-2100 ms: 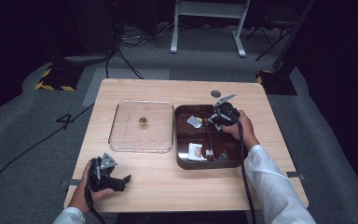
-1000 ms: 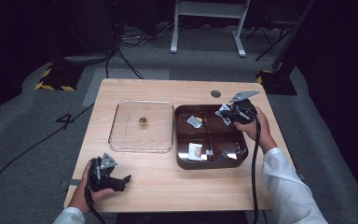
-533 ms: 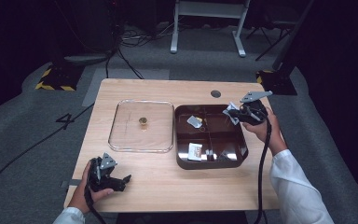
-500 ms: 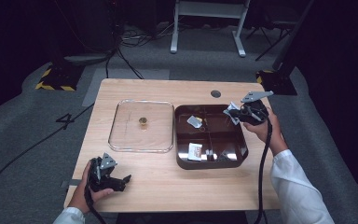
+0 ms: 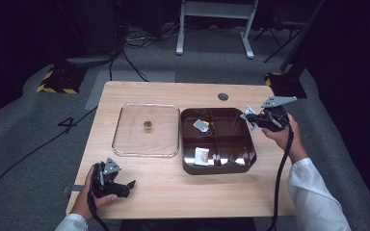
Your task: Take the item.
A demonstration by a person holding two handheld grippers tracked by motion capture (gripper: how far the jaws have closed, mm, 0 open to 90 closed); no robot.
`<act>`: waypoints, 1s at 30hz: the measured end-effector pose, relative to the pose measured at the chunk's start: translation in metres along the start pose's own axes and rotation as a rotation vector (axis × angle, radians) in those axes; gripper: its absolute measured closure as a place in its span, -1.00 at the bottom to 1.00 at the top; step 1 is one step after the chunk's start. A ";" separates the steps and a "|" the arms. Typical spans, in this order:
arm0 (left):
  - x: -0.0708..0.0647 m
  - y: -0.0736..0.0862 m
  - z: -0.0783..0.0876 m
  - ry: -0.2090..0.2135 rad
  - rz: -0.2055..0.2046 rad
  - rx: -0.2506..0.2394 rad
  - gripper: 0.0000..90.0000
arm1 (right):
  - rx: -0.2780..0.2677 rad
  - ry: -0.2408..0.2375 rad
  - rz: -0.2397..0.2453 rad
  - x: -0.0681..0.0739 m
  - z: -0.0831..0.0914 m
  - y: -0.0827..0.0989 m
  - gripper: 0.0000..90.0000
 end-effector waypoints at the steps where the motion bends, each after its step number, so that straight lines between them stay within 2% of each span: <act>1: 0.000 0.000 0.000 0.000 -0.001 0.001 -0.99 | -0.003 -0.001 -0.005 -0.001 0.002 0.002 1.00; 13: 0.000 0.000 0.000 0.000 0.000 0.000 -0.99 | 0.004 0.013 -0.029 -0.007 0.013 0.026 1.00; 30: 0.000 0.000 0.000 -0.002 0.001 0.003 -0.99 | 0.022 -0.002 -0.055 -0.002 0.021 0.061 1.00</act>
Point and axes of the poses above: each handheld gripper's, and its own axes: z roughly backward along the jaws, y roughly out of its underside, x roughly to its left, the point moved 7 cm from there along -z, roughly forward along the jaws, and after that the axes turned 12 degrees about z, right-handed, at the moved point
